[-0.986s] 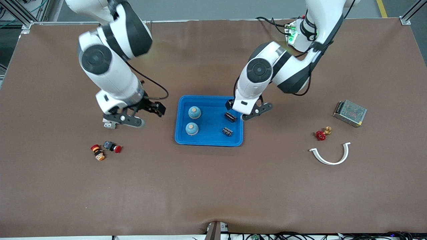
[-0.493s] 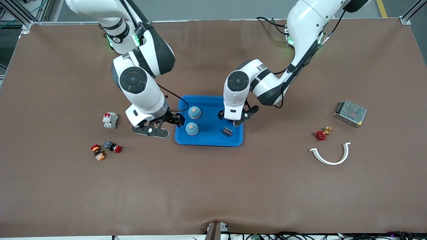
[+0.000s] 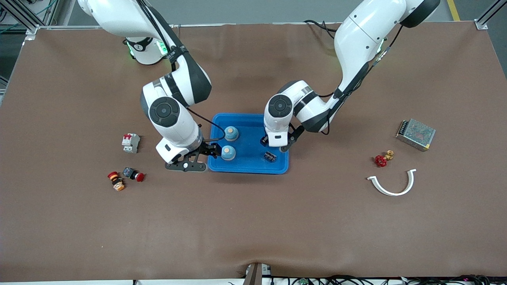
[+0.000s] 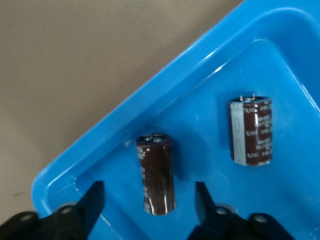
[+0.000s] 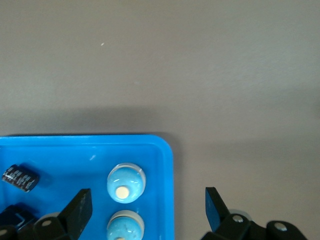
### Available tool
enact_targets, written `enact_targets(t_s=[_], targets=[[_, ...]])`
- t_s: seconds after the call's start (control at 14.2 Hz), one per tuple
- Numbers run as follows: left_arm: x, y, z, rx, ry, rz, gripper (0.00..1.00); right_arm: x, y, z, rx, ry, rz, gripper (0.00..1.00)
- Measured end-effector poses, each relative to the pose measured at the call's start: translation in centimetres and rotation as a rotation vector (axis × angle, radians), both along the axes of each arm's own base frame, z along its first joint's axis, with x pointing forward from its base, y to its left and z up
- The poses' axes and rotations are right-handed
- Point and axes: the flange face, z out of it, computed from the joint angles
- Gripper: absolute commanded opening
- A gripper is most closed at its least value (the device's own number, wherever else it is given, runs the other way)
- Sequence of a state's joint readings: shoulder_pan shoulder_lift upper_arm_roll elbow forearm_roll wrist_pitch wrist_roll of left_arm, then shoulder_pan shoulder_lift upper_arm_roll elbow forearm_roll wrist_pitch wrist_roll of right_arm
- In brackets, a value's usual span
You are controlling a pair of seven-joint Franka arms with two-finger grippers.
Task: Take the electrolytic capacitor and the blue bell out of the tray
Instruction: 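Grasp a brown capacitor with the left gripper while the right gripper lowers, then carry the capacitor to the white arc while the right gripper grasps the bell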
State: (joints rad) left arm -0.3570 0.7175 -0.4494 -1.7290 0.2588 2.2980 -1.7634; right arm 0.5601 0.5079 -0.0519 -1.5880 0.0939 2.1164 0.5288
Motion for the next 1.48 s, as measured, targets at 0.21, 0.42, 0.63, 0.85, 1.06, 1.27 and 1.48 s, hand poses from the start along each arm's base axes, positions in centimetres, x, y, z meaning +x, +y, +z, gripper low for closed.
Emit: enact_targets(t_s=[0.21, 0.42, 0.63, 0.85, 1.06, 1.27, 1.48], targets=[[-0.1, 0.1, -0.9, 0.020, -0.016, 0.019, 0.25, -0.6, 2.2, -2.5, 0.017, -0.025, 0.026, 1.00], [0.1, 0.1, -1.1, 0.021, -0.019, 0.019, 0.00, -2.0, 4.4, -4.7, 0.022, -0.041, 0.060, 1.00], [0.8, 0.3, -0.7, 0.016, -0.030, 0.029, 0.00, -2.3, 4.5, -6.4, 0.015, -0.035, 0.062, 1.00], [2.8, 1.2, 1.6, -0.002, -0.068, 0.058, 0.00, -2.9, 3.8, -8.6, 0.016, -0.049, 0.059, 1.00], [5.7, 4.3, 5.6, 0.020, -0.100, 0.081, 0.00, -3.8, 4.0, -10.7, 0.011, -0.045, 0.071, 1.00], [7.6, 8.2, 9.3, 0.073, -0.099, 0.025, 0.00, -4.8, 5.3, -12.0, 0.011, -0.050, 0.093, 1.00], [9.5, 12.9, 11.7, 0.116, -0.075, -0.058, 0.00, -5.4, 5.6, -13.4, 0.008, -0.049, 0.102, 1.00]])
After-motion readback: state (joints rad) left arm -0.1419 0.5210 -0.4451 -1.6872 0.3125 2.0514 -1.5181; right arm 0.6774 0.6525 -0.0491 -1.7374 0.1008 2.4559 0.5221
